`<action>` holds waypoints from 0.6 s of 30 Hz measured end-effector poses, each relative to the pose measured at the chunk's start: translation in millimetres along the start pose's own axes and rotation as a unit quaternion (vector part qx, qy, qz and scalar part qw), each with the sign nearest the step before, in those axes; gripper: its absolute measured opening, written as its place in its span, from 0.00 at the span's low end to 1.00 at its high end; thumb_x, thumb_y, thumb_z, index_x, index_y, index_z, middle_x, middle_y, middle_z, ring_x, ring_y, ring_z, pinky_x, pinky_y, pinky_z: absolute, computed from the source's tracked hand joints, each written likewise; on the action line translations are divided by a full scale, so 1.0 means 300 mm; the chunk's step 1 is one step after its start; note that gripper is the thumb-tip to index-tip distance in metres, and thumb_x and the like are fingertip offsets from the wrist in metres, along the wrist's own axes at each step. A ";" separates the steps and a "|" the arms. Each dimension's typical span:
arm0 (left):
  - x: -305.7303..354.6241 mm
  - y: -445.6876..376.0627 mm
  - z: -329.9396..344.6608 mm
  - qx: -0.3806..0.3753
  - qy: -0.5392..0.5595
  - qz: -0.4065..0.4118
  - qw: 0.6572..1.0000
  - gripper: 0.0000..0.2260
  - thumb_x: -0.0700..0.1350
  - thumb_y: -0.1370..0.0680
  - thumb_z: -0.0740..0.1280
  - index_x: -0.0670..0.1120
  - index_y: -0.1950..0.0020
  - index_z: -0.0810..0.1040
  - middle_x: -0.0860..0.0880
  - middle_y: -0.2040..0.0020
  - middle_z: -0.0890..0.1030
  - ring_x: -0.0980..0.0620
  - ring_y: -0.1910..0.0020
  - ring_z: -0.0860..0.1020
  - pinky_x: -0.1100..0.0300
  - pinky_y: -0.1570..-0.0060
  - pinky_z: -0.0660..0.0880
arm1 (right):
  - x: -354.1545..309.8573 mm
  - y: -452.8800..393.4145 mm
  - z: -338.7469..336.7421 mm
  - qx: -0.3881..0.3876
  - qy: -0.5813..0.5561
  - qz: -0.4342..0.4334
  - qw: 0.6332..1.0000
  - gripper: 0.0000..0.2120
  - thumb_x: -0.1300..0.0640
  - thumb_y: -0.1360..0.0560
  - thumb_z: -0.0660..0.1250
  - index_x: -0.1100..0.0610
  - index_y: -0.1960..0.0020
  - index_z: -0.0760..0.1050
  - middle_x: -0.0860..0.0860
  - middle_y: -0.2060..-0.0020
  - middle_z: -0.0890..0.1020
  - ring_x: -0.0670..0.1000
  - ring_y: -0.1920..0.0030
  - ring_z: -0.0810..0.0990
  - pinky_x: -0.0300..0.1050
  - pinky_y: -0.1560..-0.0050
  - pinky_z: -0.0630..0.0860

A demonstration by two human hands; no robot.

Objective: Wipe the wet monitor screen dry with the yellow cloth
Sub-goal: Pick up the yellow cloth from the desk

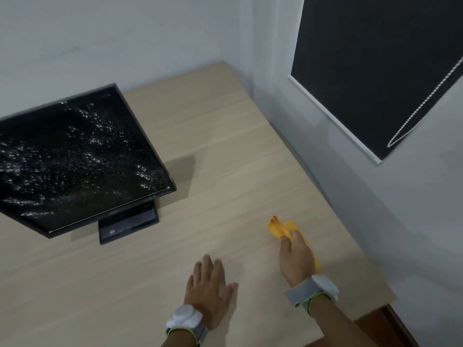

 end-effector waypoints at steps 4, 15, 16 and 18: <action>0.008 -0.002 -0.044 -0.001 -0.004 0.001 1.000 0.34 0.67 0.22 0.48 0.52 0.20 0.50 0.49 0.19 0.46 0.46 0.21 0.48 0.50 0.25 0.53 | -0.006 -0.078 -0.090 -0.033 -0.232 0.197 0.952 0.22 0.55 0.18 0.60 0.62 0.27 0.68 0.63 0.35 0.76 0.64 0.37 0.75 0.54 0.37 0.72; -0.047 0.019 -0.319 0.093 0.009 0.006 0.996 0.24 0.59 0.19 0.53 0.47 0.28 0.67 0.48 0.27 0.66 0.45 0.30 0.64 0.52 0.35 0.68 | -0.115 -0.041 -0.287 -0.146 -0.677 0.286 0.663 0.18 0.46 0.19 0.59 0.52 0.36 0.79 0.58 0.47 0.85 0.61 0.48 0.84 0.61 0.46 0.77; -0.059 0.021 -0.352 0.103 0.011 0.007 0.995 0.24 0.59 0.18 0.53 0.47 0.28 0.67 0.48 0.28 0.67 0.45 0.30 0.65 0.51 0.35 0.68 | -0.119 -0.026 -0.280 -0.146 -0.700 0.286 0.638 0.18 0.45 0.19 0.58 0.52 0.36 0.79 0.59 0.47 0.85 0.61 0.48 0.84 0.61 0.46 0.77; -0.067 0.017 -0.399 0.122 0.017 0.011 0.992 0.24 0.59 0.18 0.53 0.47 0.29 0.68 0.47 0.29 0.68 0.45 0.31 0.66 0.51 0.35 0.68 | -0.118 0.002 -0.250 -0.157 -0.722 0.292 0.607 0.19 0.46 0.18 0.57 0.53 0.34 0.77 0.60 0.45 0.84 0.63 0.45 0.81 0.60 0.41 0.74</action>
Point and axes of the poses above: each hand's wrist, its own y-axis away from the middle knuckle, its own z-axis out of the palm, x = y × z, the point moved 1 cm from there along -y, towards the middle knuckle
